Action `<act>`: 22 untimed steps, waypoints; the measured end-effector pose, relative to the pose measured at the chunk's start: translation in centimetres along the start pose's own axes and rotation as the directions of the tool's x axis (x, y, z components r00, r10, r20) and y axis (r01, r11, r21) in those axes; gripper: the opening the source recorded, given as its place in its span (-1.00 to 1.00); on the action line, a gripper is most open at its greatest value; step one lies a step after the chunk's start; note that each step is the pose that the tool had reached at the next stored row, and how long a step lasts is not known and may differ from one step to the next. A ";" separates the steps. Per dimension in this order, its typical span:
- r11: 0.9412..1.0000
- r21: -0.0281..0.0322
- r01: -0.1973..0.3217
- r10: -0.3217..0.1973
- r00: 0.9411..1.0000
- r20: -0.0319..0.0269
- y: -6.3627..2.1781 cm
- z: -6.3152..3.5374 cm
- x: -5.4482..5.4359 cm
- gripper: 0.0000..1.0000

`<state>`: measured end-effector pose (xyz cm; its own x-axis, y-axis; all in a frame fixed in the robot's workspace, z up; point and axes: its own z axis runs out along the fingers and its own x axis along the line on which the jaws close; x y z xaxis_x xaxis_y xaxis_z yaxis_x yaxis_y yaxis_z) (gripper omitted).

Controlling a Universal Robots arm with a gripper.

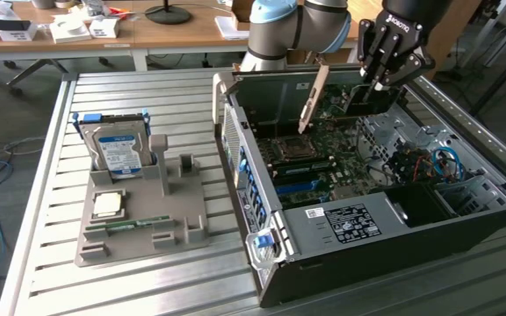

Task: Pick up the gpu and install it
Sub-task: 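Insert the gpu into the slot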

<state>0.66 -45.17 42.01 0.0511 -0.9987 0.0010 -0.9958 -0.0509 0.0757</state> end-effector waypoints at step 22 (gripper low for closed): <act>1.000 0.009 0.009 -0.009 1.000 -0.001 0.92 0.64 -0.1 -0.47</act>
<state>-0.31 -45.16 41.44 0.0606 -0.9982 0.0013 -0.9960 -0.0604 0.0662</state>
